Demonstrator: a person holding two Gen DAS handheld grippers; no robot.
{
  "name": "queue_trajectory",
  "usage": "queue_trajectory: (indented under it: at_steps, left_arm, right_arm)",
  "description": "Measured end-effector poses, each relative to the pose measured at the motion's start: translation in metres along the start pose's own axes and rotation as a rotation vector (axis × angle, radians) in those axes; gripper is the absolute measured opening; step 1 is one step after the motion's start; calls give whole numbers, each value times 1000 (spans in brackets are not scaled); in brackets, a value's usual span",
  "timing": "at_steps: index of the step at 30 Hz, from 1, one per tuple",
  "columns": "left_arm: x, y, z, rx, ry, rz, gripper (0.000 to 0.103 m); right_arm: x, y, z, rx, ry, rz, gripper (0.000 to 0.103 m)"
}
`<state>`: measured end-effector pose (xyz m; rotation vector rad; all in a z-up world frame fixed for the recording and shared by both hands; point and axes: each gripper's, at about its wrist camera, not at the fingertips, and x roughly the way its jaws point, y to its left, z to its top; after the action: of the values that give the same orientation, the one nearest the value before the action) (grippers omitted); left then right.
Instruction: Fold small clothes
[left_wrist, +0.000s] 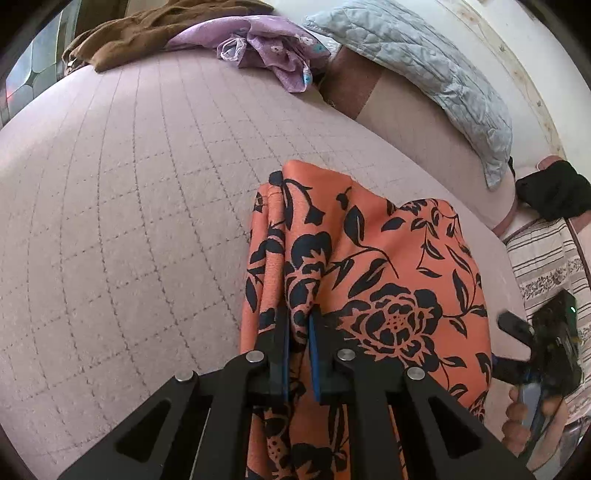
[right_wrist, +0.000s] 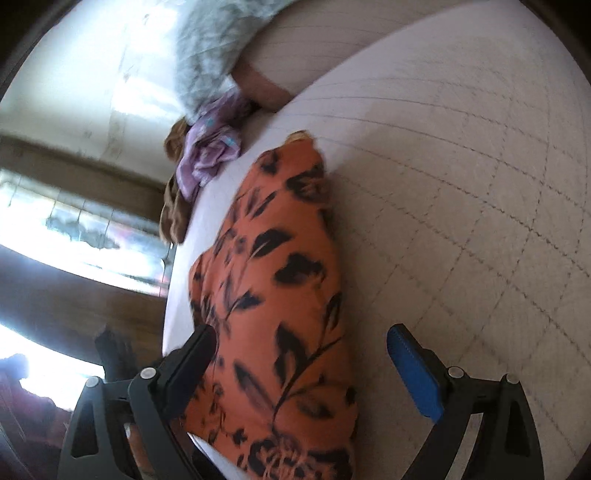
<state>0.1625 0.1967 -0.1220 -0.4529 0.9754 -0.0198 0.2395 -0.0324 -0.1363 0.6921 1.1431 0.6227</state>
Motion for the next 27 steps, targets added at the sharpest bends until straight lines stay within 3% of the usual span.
queue_trajectory:
  at_steps: [3,4,5,7,8,10,12,15,16,17,21,25,27]
  left_arm:
    - [1,1,1,-13,5,-6,11]
    - [1,1,1,-10,4,-3,11]
    - [0,1,0,-5,3,2,11]
    - [-1,2,0,1,2,10,12]
    - [0,1,0,4,1,16,12]
    - [-3,-5,2,12,-2,35,13]
    - [-16,-21,4,22,-31,71,14]
    - [-45,-43,1,65,-129,60,23]
    - [-51,-49,0,80,-155,46,30]
    - [-50,-53,-1,98,-164,51,32]
    - [3,-42,-9,97,0,103,32]
    - [2,-43,-10,106,-22,101,33]
    - [3,-41,-11,115,-22,108,33]
  right_arm:
    - [17,-6,11,44,34,23,95]
    - [23,-2,14,32,46,34,88]
    - [28,4,17,8,59,28,50]
    - [36,16,19,-14,81,-62,43]
    - [34,33,17,-86,67,-132,41]
    - [31,65,6,-250,22,-275,40]
    - [44,56,6,-224,52,-329,41]
    - [38,42,9,-152,45,-244,44]
    - [36,43,8,-167,47,-241,49]
    - [33,42,7,-169,52,-230,61]
    - [18,30,9,-105,34,-110,65]
    - [18,6,32,65,13,33,67]
    - [33,-3,45,129,53,68,59]
